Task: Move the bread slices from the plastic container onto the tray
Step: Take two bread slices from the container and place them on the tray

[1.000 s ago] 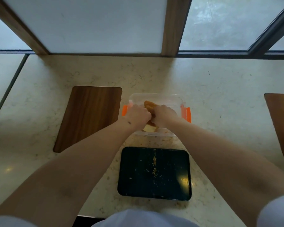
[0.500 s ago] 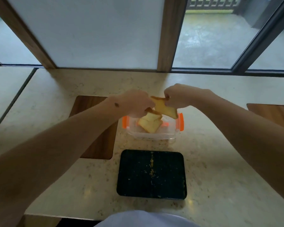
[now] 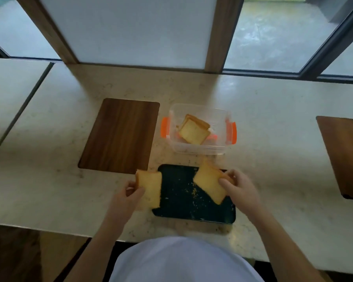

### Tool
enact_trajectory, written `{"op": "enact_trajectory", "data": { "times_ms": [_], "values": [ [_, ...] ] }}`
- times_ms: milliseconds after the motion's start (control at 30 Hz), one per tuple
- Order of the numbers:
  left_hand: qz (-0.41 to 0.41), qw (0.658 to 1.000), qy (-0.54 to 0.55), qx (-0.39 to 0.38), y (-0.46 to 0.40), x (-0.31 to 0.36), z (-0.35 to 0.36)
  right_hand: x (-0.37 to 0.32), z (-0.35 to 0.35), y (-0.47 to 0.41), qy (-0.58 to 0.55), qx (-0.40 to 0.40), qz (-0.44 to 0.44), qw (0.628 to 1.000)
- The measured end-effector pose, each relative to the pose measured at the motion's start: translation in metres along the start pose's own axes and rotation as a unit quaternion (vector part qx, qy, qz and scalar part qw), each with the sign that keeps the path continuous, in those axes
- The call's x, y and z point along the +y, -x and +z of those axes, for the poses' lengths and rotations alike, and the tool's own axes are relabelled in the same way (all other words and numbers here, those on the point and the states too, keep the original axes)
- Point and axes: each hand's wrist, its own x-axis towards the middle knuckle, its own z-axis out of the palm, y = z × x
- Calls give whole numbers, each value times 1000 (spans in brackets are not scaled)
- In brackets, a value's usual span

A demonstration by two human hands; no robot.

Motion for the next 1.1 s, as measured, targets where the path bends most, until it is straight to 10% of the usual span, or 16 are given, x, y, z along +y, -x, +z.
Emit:
{"op": "enact_trajectory", "data": {
  "times_ms": [233,933,1100],
  "values": [
    [-211,944,253,-25,-4,-56,6,19,45,-9,-207,-69,177,960],
    [-176,952,250,-18,-28,-52,10,-16,111,-89,-206,-86,276,935],
    [-168,959,228,-17,-34,-50,10,-7,113,-86,-14,-4,204,979]
  ]
}}
